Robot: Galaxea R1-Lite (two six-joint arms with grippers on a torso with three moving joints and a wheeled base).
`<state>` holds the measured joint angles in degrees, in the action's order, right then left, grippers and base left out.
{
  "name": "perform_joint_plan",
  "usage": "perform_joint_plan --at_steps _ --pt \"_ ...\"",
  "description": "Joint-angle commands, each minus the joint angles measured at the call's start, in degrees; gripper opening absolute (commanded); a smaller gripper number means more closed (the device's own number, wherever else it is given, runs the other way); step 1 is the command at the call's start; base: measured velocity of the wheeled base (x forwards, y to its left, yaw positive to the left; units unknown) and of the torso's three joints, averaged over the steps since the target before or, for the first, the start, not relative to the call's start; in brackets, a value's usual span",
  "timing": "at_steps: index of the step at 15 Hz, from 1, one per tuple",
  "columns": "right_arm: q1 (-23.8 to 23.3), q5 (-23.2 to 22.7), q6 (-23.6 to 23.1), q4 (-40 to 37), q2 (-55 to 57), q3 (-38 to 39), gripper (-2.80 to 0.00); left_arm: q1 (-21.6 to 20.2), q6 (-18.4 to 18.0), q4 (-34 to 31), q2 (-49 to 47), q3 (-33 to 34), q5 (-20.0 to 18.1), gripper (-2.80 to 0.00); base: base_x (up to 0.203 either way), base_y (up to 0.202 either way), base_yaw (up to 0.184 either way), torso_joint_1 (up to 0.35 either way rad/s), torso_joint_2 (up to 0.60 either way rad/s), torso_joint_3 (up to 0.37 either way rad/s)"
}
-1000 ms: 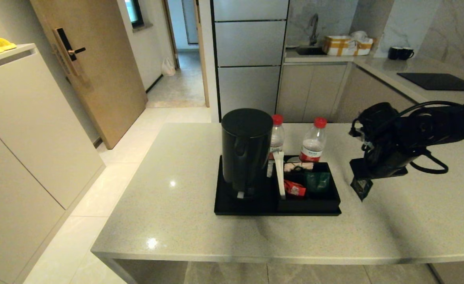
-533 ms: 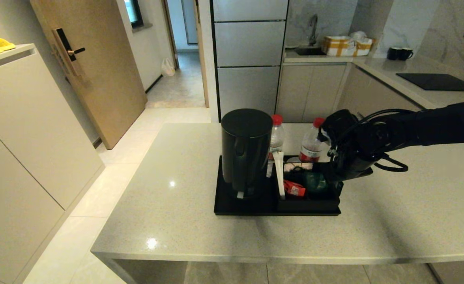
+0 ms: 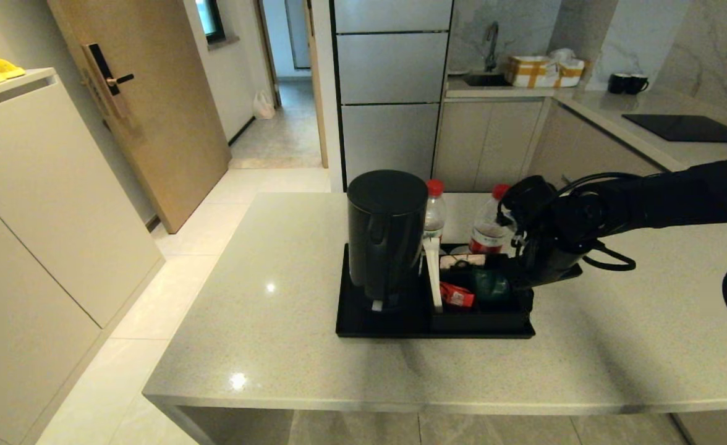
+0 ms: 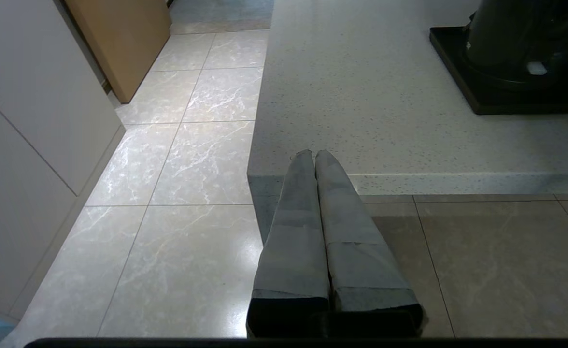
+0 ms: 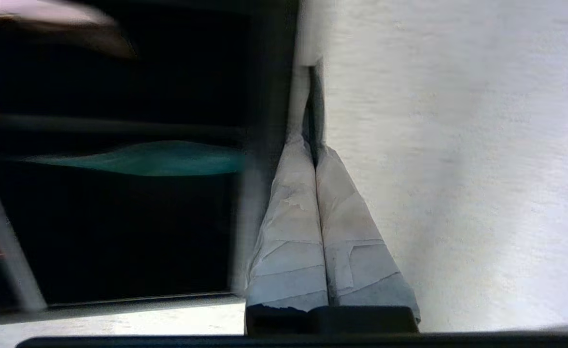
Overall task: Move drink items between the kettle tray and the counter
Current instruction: Place it on the right
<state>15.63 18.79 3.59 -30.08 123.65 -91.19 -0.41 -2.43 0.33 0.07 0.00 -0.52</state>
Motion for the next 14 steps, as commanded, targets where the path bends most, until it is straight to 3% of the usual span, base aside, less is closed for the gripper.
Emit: perform_joint_plan --at_steps 1,14 --pt "-0.87 0.37 -0.08 -0.59 -0.16 -0.56 -2.8 -0.03 -0.03 0.1 -0.07 0.0 0.0 -2.8 0.0 0.0 0.0 0.0 0.0 0.0" --pt "-0.87 0.37 0.28 -0.26 0.79 -0.3 -2.8 -0.03 -0.03 0.09 -0.07 0.0 0.0 -2.8 0.0 0.0 0.0 0.0 0.0 0.0"
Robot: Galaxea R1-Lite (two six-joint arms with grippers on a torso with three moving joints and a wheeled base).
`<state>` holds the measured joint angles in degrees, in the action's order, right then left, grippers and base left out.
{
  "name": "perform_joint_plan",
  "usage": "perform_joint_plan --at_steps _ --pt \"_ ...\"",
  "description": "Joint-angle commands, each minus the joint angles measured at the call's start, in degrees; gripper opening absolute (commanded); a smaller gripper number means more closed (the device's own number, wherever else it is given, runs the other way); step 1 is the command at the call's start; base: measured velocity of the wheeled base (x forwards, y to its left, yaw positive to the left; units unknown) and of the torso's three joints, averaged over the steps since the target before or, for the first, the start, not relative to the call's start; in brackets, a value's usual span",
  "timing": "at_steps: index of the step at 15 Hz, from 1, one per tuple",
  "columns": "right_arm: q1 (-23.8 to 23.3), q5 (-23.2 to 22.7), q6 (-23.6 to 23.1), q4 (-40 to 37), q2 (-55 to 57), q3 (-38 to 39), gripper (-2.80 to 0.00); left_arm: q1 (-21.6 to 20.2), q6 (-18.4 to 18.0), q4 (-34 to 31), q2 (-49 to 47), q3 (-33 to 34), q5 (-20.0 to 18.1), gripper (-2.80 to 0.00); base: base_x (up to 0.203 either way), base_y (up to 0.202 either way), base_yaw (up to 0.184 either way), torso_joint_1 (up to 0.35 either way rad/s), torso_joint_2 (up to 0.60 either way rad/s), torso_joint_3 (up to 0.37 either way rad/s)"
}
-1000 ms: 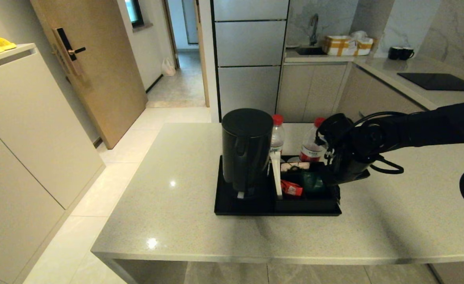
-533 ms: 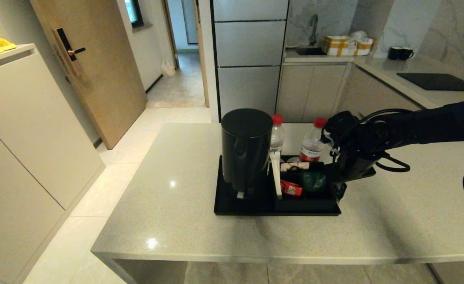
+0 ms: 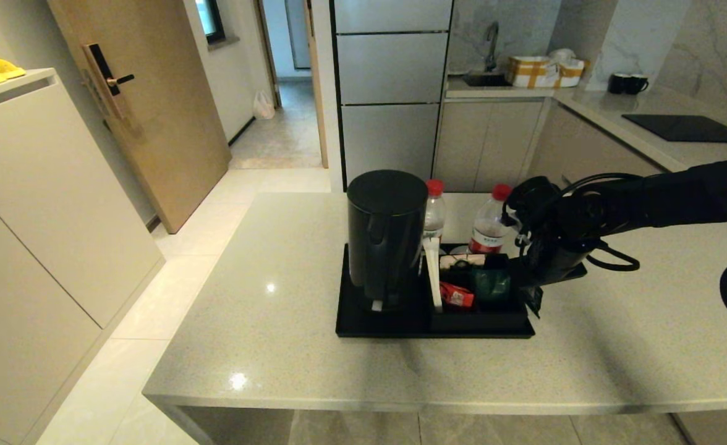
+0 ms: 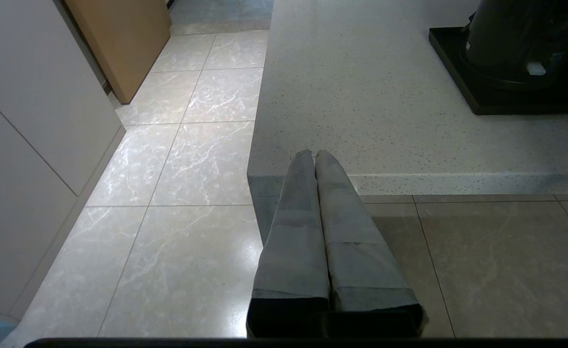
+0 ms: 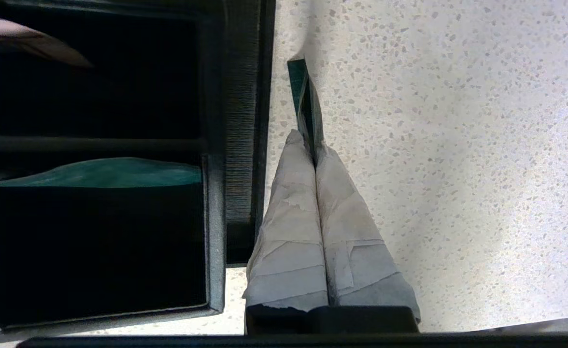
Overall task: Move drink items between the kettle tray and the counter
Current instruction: Place it on the right
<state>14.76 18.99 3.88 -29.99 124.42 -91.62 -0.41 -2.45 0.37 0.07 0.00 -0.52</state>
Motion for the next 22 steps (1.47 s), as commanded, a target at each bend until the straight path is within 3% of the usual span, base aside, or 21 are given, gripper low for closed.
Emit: perform_joint_plan --at_steps 1,2,10,22 --pt "0.0 0.17 -0.01 -0.07 0.04 0.22 -2.8 -0.02 -0.01 -0.02 -0.07 0.0 0.0 -2.8 0.0 0.0 0.0 0.0 0.0 0.0" --pt "0.0 0.19 -0.5 0.03 -0.05 0.66 0.0 -0.02 -0.01 0.0 -0.07 0.0 0.0 -2.8 0.0 0.0 0.0 0.0 0.0 0.0" --pt "0.01 0.08 0.25 -0.1 -0.53 -0.58 0.0 -0.02 -0.01 0.02 -0.07 0.0 0.0 -2.8 0.0 0.0 0.0 0.0 0.0 0.0" --pt "-0.77 -1.02 0.23 -4.69 -12.45 0.17 0.0 -0.02 -0.01 -0.02 -0.07 0.0 0.0 -2.8 0.0 0.0 0.0 0.0 0.0 0.0"
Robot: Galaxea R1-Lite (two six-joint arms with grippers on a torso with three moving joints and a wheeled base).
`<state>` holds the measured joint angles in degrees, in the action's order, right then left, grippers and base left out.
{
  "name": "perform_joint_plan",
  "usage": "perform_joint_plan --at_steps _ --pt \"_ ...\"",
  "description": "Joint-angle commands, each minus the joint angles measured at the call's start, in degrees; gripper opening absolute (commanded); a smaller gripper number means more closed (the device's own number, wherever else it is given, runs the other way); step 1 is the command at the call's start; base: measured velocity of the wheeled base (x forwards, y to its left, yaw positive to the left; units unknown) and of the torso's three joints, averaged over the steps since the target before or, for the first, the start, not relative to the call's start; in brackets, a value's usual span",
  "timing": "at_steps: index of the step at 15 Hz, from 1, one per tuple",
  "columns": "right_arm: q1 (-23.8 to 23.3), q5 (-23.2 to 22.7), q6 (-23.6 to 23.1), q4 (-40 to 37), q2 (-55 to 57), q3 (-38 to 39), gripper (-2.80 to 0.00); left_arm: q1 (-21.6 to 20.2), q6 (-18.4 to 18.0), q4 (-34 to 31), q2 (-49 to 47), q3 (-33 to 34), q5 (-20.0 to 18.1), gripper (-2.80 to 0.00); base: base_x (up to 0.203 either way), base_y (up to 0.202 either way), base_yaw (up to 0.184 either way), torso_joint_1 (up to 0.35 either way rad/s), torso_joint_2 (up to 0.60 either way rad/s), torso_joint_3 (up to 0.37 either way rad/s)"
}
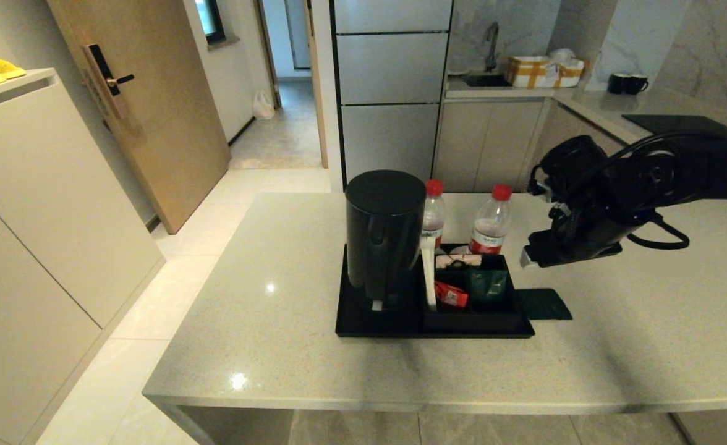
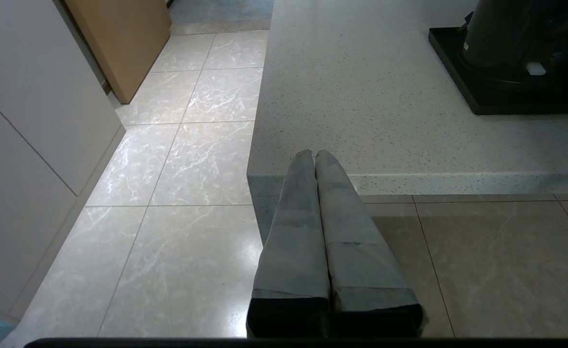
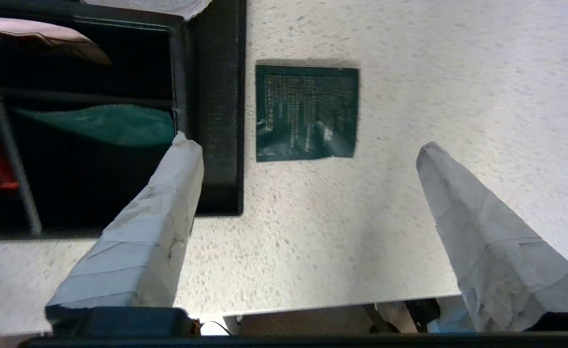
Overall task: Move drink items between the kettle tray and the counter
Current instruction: Place it on the right, then pick up the bottled water
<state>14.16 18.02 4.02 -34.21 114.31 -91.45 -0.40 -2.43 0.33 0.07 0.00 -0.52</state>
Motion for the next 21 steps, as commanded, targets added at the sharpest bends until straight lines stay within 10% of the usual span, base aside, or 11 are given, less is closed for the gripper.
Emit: perform_joint_plan --at_steps 1,17,18,21 --pt "-0.19 -0.23 0.12 -0.98 -2.92 0.03 0.0 -0.04 -0.04 0.02 -0.07 0.0 0.0 -2.8 0.0 0.0 0.0 0.0 0.0 0.0" --pt "8.65 -8.08 8.94 -2.18 -27.44 12.23 0.0 -0.04 -0.04 0.02 -0.07 0.0 0.0 -2.8 0.0 0.0 0.0 0.0 0.0 0.0" --pt "8.66 -7.96 9.06 -2.18 -27.61 12.55 -2.8 -0.04 -0.04 0.02 -0.07 0.0 0.0 -2.8 0.0 0.0 0.0 0.0 0.0 0.0" --pt "9.25 -8.04 10.91 -2.19 -32.7 14.7 -2.8 -0.04 -0.04 0.11 -0.07 0.0 0.0 -2.8 0.0 0.0 0.0 0.0 0.0 0.0"
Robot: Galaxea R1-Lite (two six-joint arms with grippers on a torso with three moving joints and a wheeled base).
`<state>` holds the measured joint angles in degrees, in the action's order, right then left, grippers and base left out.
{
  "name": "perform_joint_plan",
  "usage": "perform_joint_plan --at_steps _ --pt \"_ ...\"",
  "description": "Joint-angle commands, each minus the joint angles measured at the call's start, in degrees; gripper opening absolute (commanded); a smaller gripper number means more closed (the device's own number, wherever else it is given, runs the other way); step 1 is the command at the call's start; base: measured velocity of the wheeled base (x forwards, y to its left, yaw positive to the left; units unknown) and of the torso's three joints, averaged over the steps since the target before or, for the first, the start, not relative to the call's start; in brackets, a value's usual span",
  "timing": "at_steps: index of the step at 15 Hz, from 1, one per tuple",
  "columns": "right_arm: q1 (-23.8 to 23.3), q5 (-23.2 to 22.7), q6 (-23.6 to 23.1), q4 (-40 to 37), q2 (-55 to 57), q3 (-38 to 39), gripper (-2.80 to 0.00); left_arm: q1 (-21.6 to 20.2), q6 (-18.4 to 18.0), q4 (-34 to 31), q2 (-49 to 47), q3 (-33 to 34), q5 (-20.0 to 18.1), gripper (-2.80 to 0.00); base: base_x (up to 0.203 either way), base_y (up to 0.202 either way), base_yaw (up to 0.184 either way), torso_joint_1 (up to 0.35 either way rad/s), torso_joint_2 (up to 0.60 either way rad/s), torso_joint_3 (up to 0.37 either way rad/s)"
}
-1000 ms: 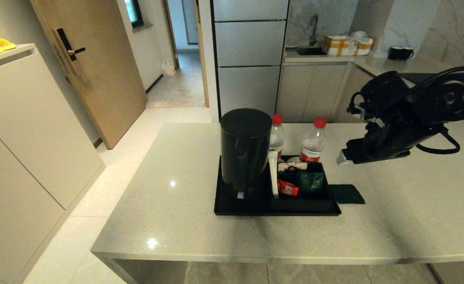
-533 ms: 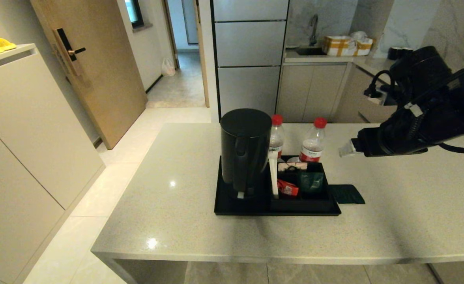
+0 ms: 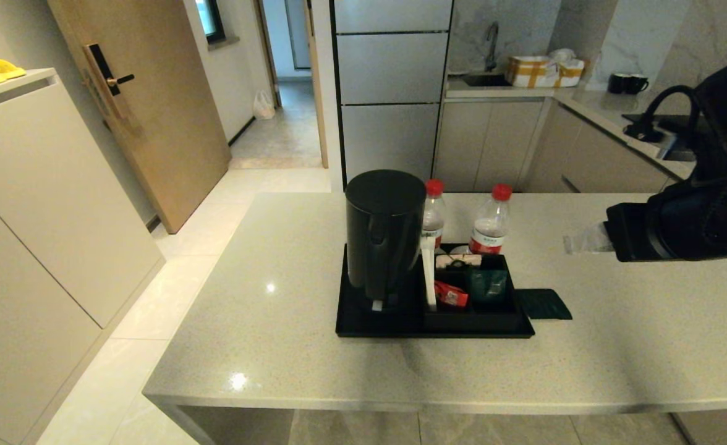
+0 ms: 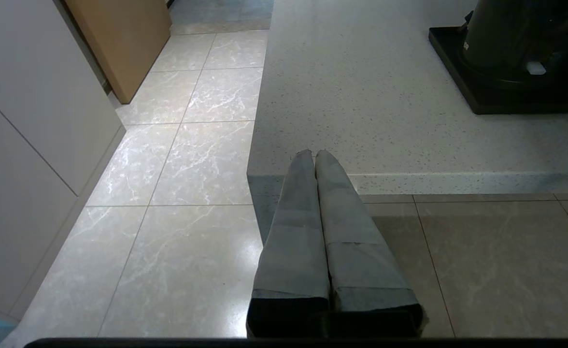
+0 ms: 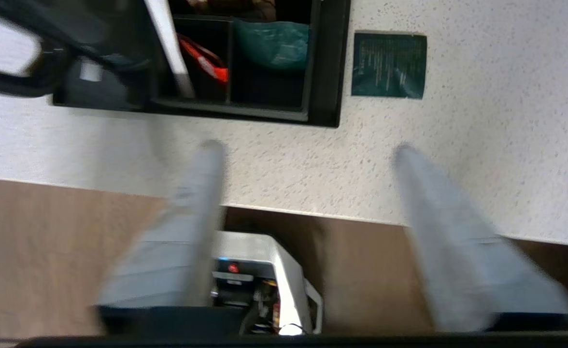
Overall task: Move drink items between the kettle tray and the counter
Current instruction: Pick up the bottled water
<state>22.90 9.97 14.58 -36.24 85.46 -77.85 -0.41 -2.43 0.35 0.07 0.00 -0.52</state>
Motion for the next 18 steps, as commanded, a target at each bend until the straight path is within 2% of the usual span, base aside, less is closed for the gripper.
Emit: perform_joint_plan --at_steps 1,5,8,12,15,18 --pt "1.21 0.03 0.58 -0.14 -5.81 1.89 -2.8 -0.02 -0.04 0.0 -0.07 0.0 0.0 -2.8 0.0 0.0 0.0 0.0 0.0 0.0" --pt "1.58 1.04 0.86 -0.83 -12.54 3.22 -2.8 -0.02 -0.04 0.0 -0.07 0.0 0.0 -2.8 0.0 0.0 0.0 0.0 0.0 0.0" --pt "1.61 6.2 0.89 -0.91 -17.55 7.46 -2.8 -0.02 -0.04 0.0 -0.07 0.0 0.0 -2.8 0.0 0.0 0.0 0.0 0.0 0.0" --pt "0.95 7.58 1.9 -4.65 -24.72 8.2 -2.8 -0.02 -0.04 0.08 -0.07 0.0 0.0 -2.8 0.0 0.0 0.0 0.0 0.0 0.0" --pt "-4.9 13.28 3.84 -7.71 -30.48 9.03 -2.8 -0.02 -0.04 0.0 -0.07 0.0 0.0 -2.8 0.0 0.0 0.0 0.0 0.0 0.0" --pt "-10.61 15.41 4.01 -11.18 -38.67 10.17 -2.8 -0.02 -0.04 0.09 -0.07 0.0 0.0 -2.8 0.0 0.0 0.0 0.0 0.0 0.0"
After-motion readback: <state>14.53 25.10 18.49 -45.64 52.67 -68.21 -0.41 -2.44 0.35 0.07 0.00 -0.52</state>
